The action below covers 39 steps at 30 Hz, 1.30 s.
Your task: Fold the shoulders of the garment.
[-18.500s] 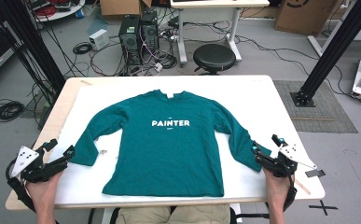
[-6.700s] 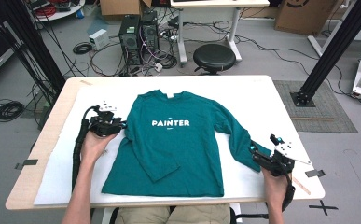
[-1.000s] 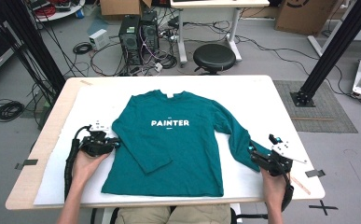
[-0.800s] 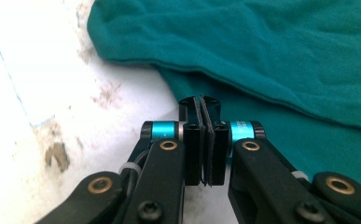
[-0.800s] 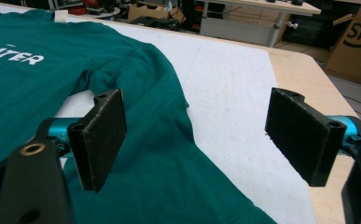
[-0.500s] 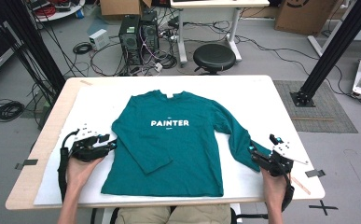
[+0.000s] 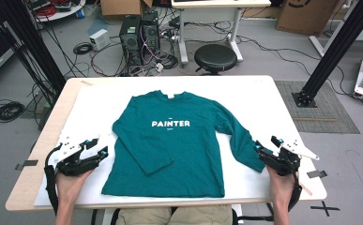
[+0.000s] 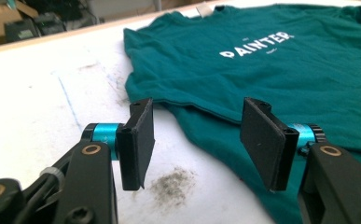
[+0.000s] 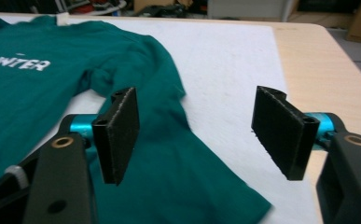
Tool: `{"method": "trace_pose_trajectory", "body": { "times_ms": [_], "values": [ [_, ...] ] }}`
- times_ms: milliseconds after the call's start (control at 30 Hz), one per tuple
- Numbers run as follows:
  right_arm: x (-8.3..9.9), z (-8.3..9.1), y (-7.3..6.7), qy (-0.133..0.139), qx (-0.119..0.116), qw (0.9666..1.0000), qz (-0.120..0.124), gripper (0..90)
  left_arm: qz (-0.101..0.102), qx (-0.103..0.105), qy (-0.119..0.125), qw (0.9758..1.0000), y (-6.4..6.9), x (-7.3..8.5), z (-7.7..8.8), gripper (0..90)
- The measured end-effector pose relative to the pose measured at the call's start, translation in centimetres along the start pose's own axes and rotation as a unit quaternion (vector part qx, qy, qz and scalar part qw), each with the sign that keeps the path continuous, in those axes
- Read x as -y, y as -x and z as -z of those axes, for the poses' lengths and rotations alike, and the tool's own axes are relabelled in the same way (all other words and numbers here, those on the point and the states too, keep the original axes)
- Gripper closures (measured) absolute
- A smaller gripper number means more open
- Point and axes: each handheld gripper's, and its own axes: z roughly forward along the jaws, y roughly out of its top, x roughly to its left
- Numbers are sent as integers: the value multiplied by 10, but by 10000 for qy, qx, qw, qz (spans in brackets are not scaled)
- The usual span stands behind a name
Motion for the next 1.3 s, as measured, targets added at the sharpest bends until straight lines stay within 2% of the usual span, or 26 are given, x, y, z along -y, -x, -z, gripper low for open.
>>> {"method": "trace_pose_trajectory", "body": {
  "times_ms": [67,200,333,367,467,500,567,767,900,1067,1167,1233,1300],
  "values": [
    [-3,7,3,-108,48,9999,-57,335,63,-60,145,9999,-3,6,5,446],
    [-5,16,12,-319,159,9993,-69,376,232,-146,259,9993,-9,15,8,446],
    [-1,19,19,-741,230,9970,-5,430,304,-172,316,9989,-12,17,10,446],
    [1,19,20,-844,230,9962,-34,441,315,-176,333,9988,-13,18,10,446],
    [7,14,23,-1117,364,9930,107,444,307,-213,289,9989,-12,18,9,446],
    [8,13,24,-1191,398,9921,63,445,290,-211,279,9990,-12,18,9,446],
    [9,10,27,-1235,394,9916,28,459,283,-230,301,9989,-11,18,9,446],
    [6,0,28,-1433,310,9891,143,528,285,-234,301,9989,-11,18,9,447],
    [5,-8,24,-1787,427,9825,317,574,212,-269,285,9990,-9,18,9,446],
    [5,-8,22,-1793,386,9825,319,654,196,-261,266,9991,-9,18,9,447],
    [6,-7,21,-1800,289,9829,251,766,185,-282,285,9990,-8,18,9,447],
    [6,-7,21,-1782,257,9831,322,839,184,-281,270,9991,-8,18,9,448],
    [5,-7,21,-1765,228,9837,267,867,171,-285,269,9991,-8,18,9,448]
  ]
}}
